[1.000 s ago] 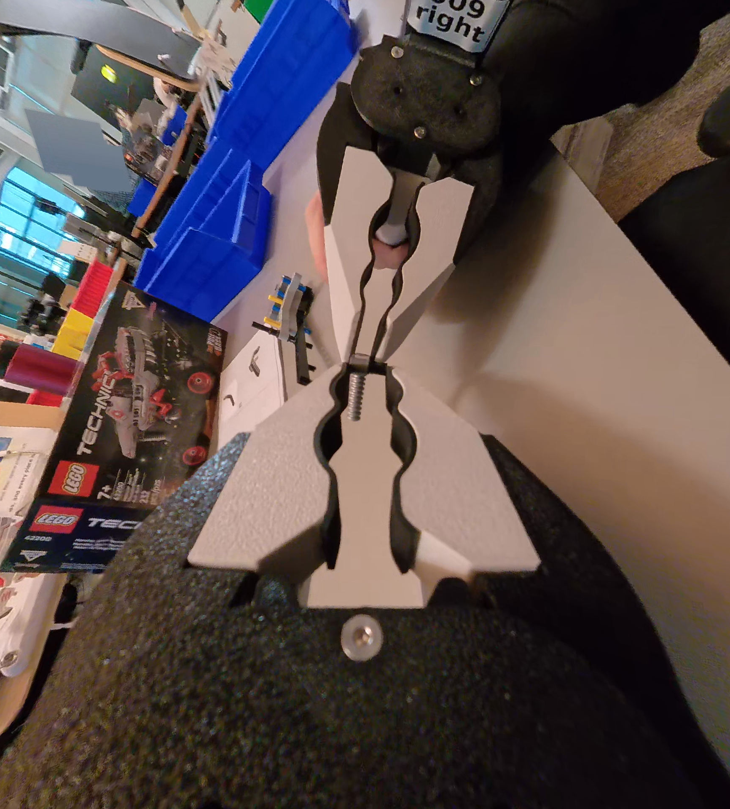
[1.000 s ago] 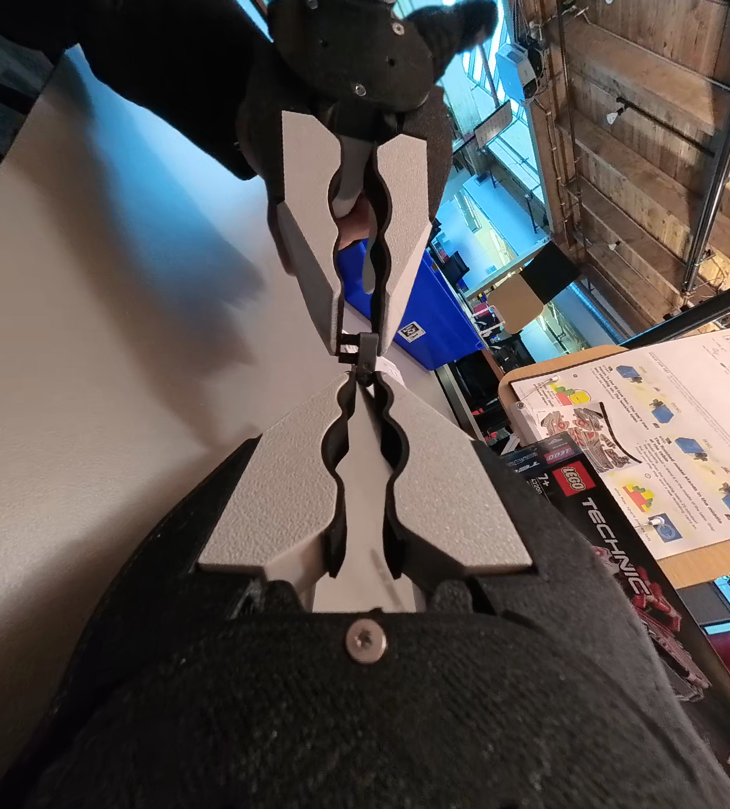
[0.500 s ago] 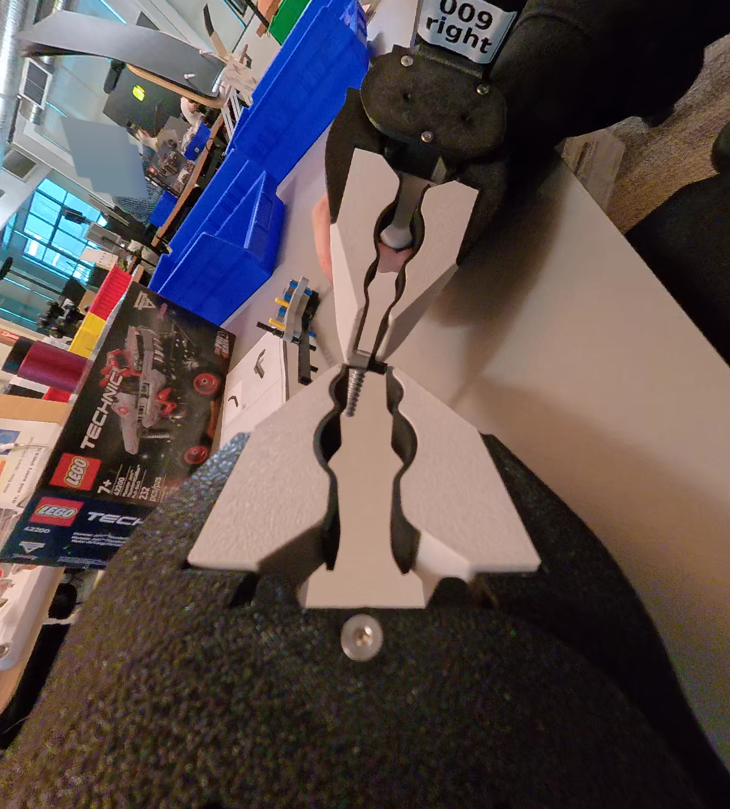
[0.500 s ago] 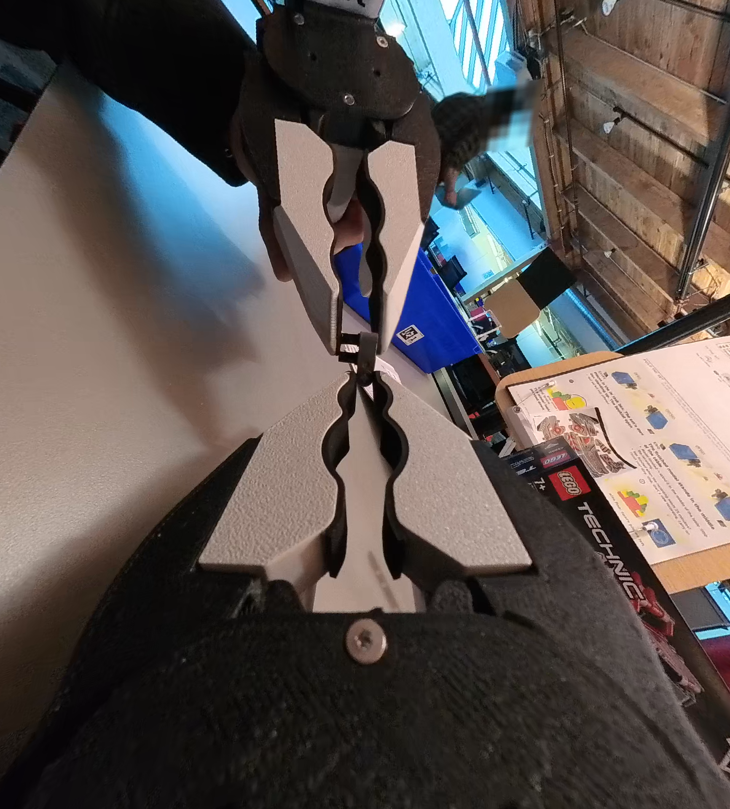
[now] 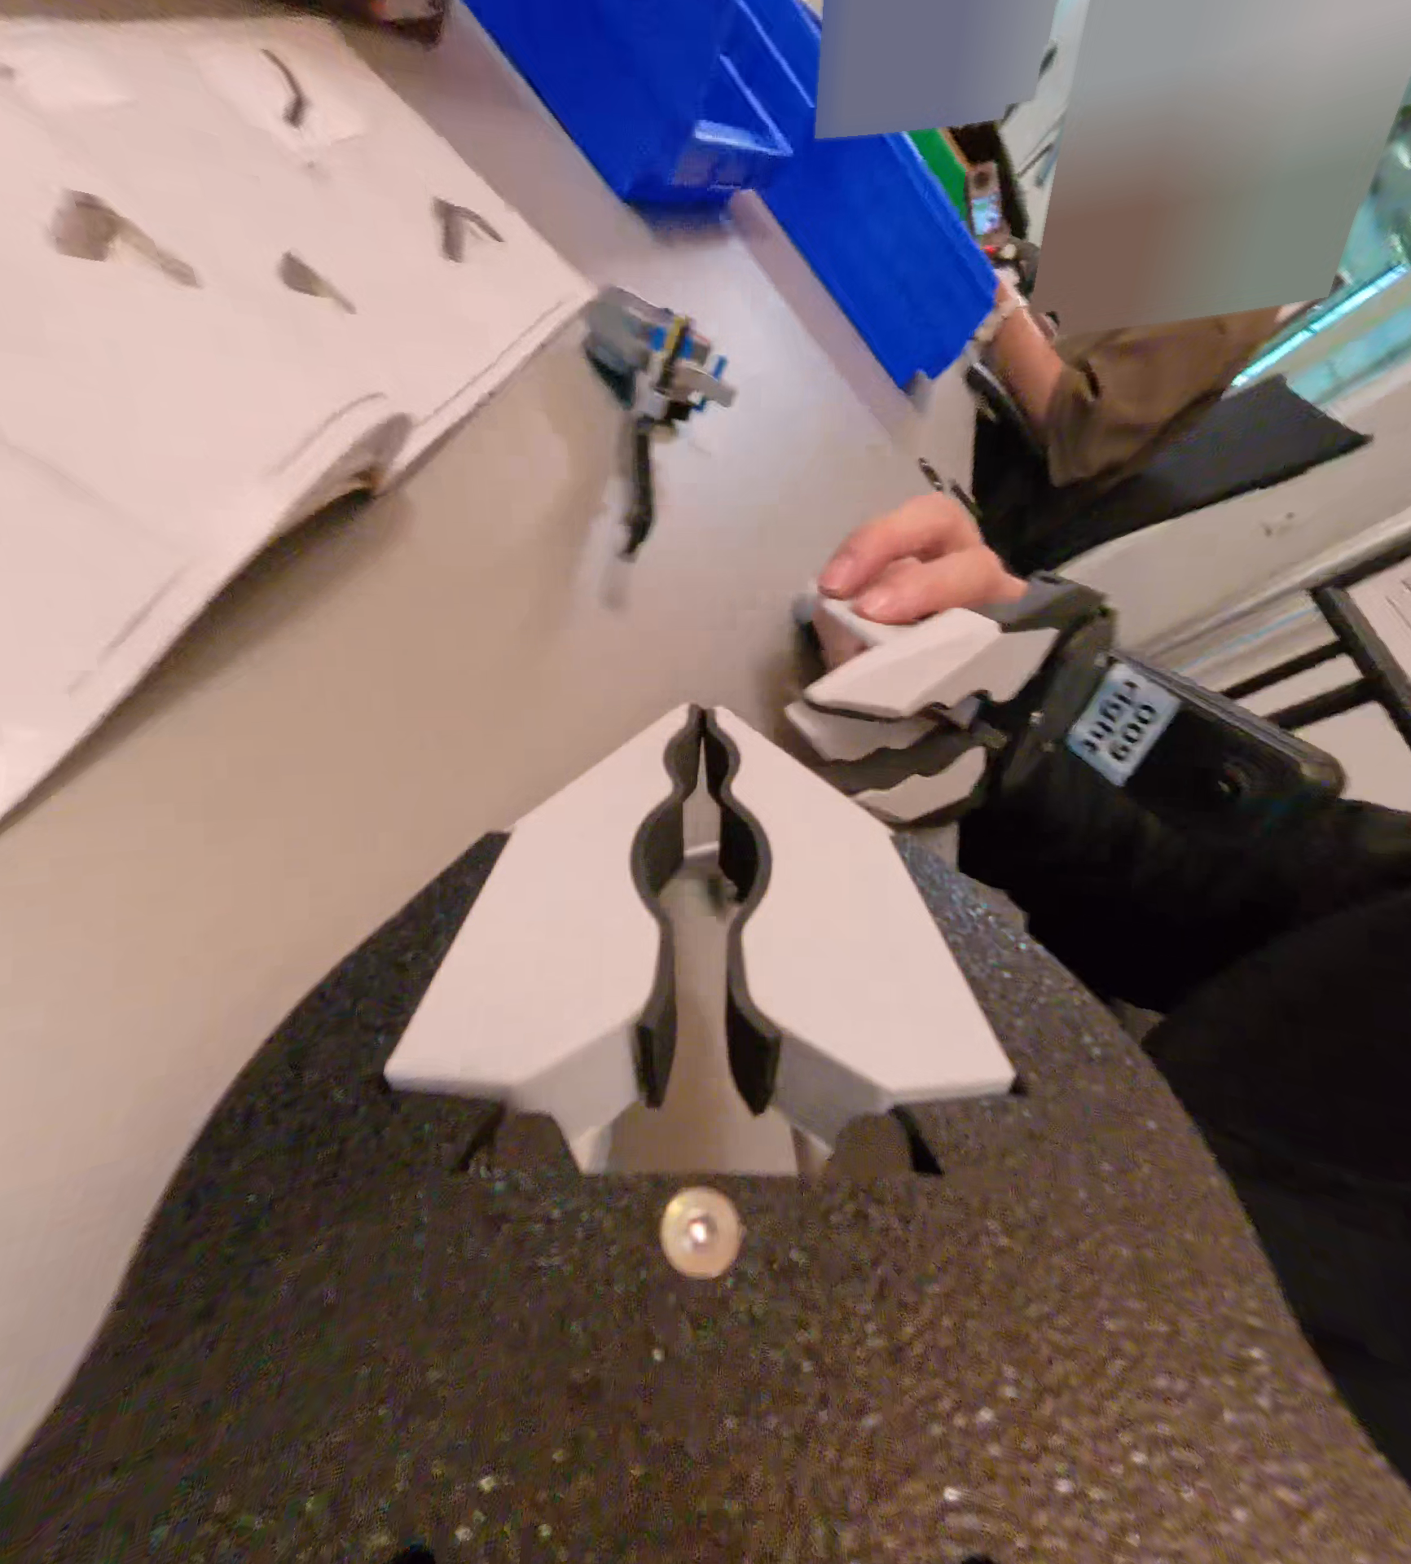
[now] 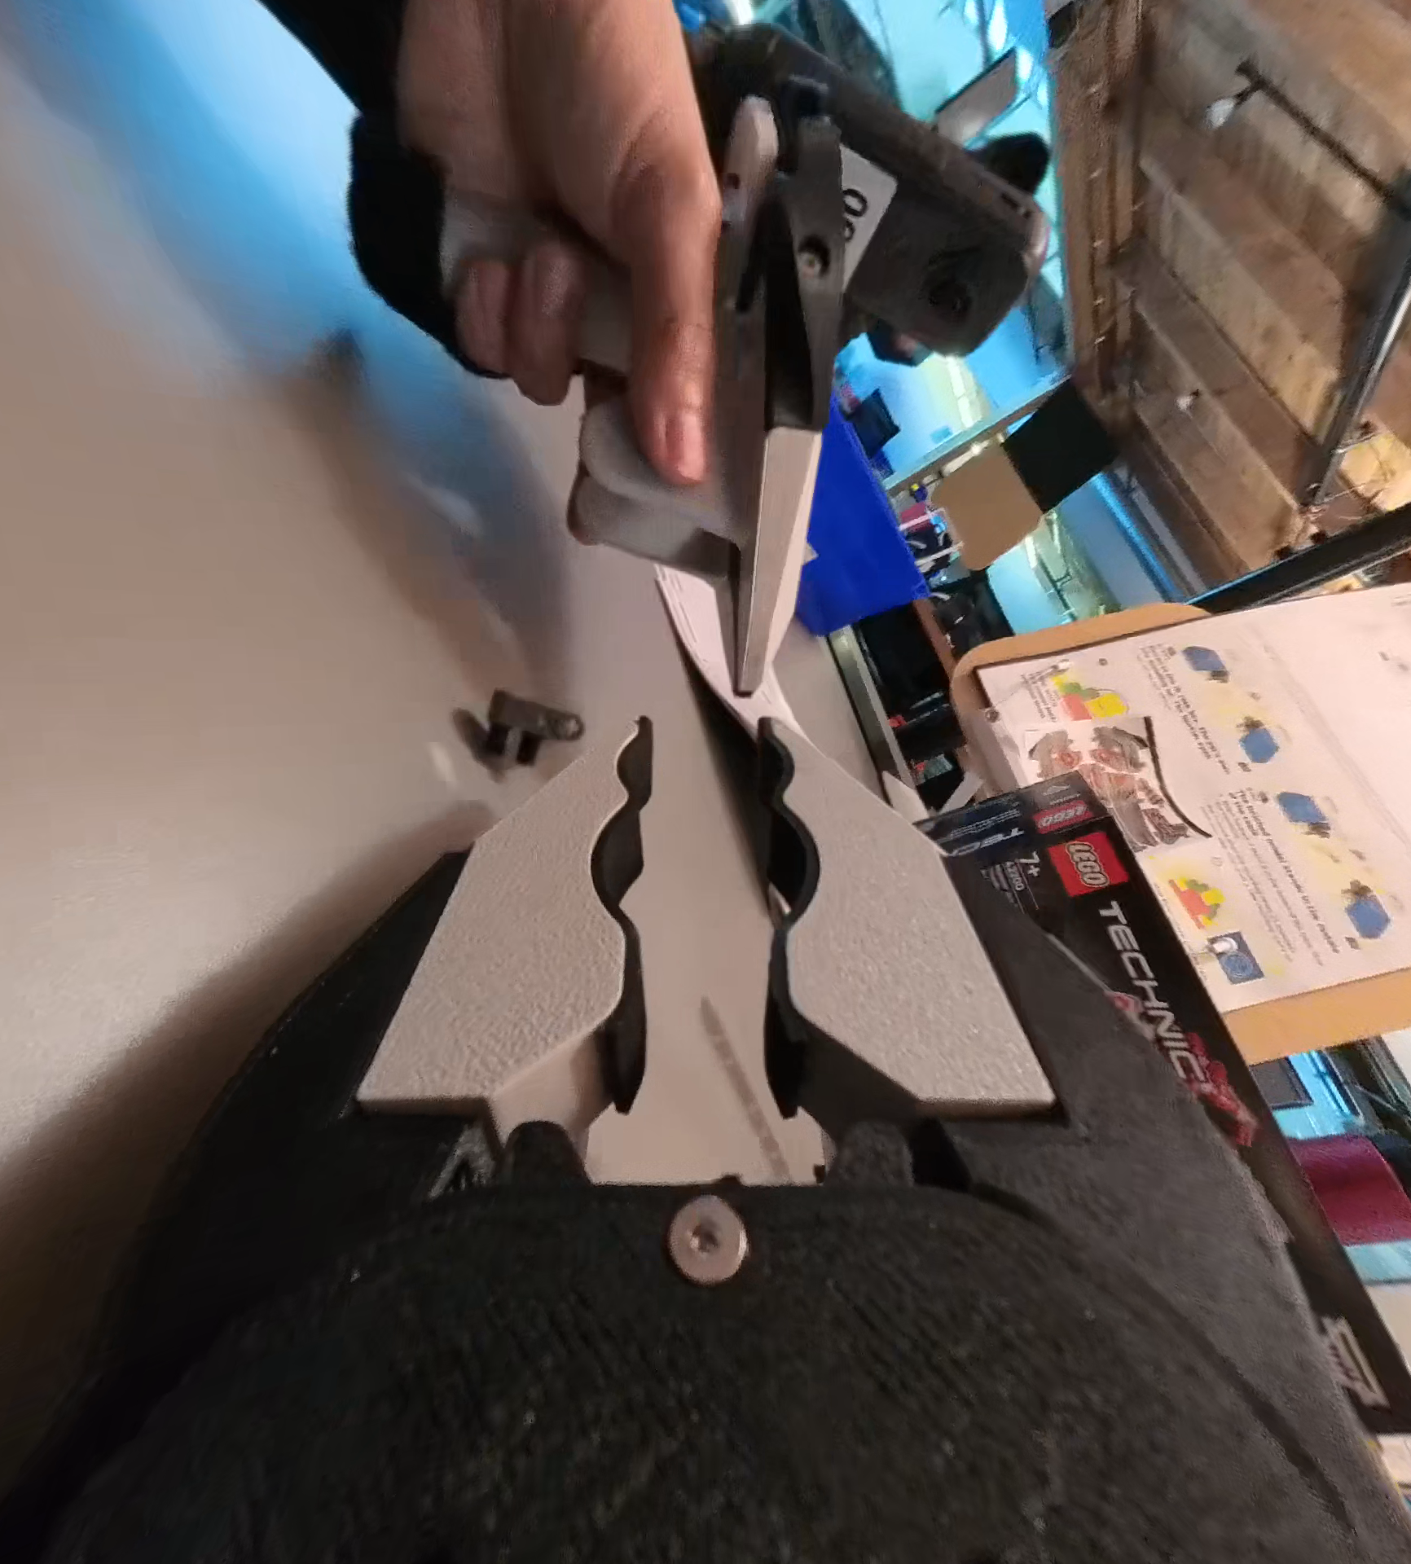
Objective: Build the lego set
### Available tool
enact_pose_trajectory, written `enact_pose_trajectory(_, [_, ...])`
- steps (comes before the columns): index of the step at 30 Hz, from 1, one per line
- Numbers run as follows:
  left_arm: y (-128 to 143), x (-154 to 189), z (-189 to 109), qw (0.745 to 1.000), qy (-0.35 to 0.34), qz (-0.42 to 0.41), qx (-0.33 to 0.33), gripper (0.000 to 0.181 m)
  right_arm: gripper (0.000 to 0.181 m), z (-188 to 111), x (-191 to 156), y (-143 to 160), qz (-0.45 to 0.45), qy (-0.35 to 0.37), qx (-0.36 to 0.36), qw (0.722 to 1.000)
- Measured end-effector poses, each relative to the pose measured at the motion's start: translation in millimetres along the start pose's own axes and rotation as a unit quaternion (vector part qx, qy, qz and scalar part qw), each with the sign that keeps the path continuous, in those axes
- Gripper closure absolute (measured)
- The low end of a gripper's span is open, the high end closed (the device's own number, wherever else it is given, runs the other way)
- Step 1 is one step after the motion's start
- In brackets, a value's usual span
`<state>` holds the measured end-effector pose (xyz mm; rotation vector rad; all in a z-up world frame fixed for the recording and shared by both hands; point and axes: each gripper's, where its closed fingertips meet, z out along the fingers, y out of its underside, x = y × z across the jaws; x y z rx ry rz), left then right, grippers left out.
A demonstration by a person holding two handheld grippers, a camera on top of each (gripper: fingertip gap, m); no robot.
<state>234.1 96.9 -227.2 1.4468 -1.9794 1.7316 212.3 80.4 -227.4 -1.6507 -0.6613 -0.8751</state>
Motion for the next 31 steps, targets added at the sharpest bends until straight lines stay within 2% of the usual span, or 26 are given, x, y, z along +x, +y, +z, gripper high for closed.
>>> enact_pose_trajectory(4, [-11.5, -18.2, -13.3, 0.997, -0.035, 0.061, 0.037, 0.175, 0.165, 2.0, -4.2, 10.5, -0.011, -0.01, -0.032, 0.999])
enact_pose_trajectory(8, [1.0, -1.0, -20.2, 0.983, -0.021, 0.185, -0.002, 0.166, 0.167, 3.7, -9.5, 20.6, -0.032, -0.018, -0.064, 0.997])
enact_pose_trajectory(10, [19.8, 2.6, -19.7, 0.967, -0.029, 0.247, -0.062, 0.16, 0.168, 3.0, -8.9, 22.2, -0.028, -0.018, -0.068, 0.997])
enact_pose_trajectory(13, [41.6, -9.6, -19.0, 0.929, -0.086, 0.331, -0.142, 0.15, 0.167, -3.1, -9.8, 11.3, -0.03, -0.02, -0.035, 0.999])
enact_pose_trajectory(15, [45.8, -10.2, -15.5, 0.901, -0.1, 0.392, -0.156, 0.151, 0.166, -8.8, -12.5, 2.4, -0.041, -0.022, -0.01, 0.999])
enact_pose_trajectory(17, [48.6, -3.1, -8.3, 0.885, -0.084, 0.431, -0.156, 0.15, 0.162, -9.6, -22.0, 3.7, -0.046, -0.048, -0.013, 0.998])
enact_pose_trajectory(24, [53.7, -14.5, 6.8, 0.887, -0.075, 0.413, -0.193, 0.146, 0.16, -7.4, -32.5, 5.4, -0.048, -0.079, -0.023, 0.995])
enact_pose_trajectory(31, [51.9, -11.7, 3.8, 0.907, -0.044, 0.379, -0.179, 0.147, 0.159, -5.7, -31.1, 8.8, -0.022, -0.095, -0.035, 0.995])
